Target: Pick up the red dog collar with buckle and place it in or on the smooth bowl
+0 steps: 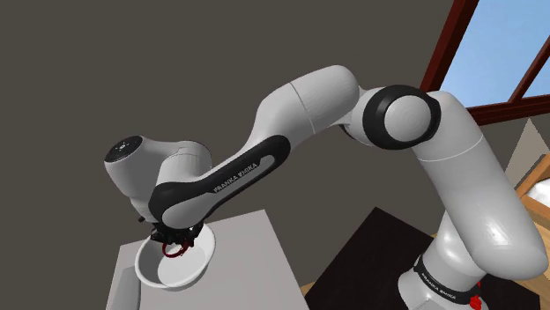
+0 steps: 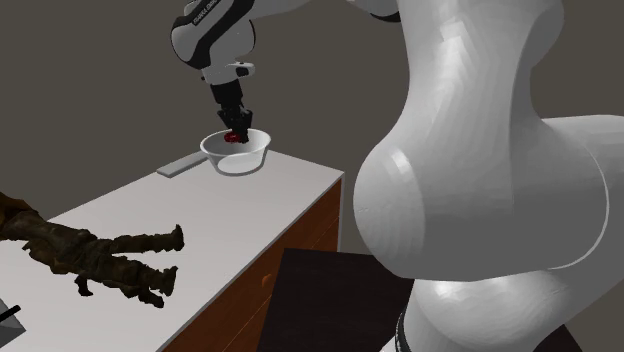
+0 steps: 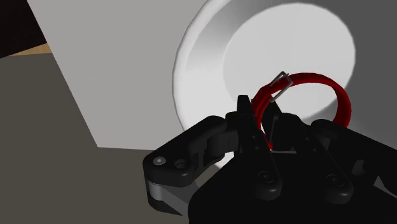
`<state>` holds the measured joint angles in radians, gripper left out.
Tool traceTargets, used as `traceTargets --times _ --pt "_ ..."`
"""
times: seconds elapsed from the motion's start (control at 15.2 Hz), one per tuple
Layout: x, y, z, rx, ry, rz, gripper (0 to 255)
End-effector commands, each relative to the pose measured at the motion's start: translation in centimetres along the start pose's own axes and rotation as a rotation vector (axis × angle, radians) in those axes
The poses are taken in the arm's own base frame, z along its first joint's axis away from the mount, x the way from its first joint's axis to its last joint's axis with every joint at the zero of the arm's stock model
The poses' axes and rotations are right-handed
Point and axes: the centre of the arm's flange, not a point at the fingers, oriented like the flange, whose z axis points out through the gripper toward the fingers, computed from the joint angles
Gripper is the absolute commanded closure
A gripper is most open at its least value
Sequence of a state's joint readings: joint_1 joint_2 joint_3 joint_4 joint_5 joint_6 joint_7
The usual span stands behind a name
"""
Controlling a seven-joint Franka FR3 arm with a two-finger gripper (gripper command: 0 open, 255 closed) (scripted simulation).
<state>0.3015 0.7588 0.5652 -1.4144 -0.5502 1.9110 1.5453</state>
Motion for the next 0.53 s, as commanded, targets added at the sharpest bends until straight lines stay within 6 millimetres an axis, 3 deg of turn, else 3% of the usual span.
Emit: traceTargets --times 0.0,0.33,0.46 --pt "0.0 0.0 0.0 0.000 0.000 0.000 0" --pt "0.0 0.0 0.0 0.000 0.000 0.000 0" --pt "0.0 0.0 -2.6 0.000 0.000 0.000 0"
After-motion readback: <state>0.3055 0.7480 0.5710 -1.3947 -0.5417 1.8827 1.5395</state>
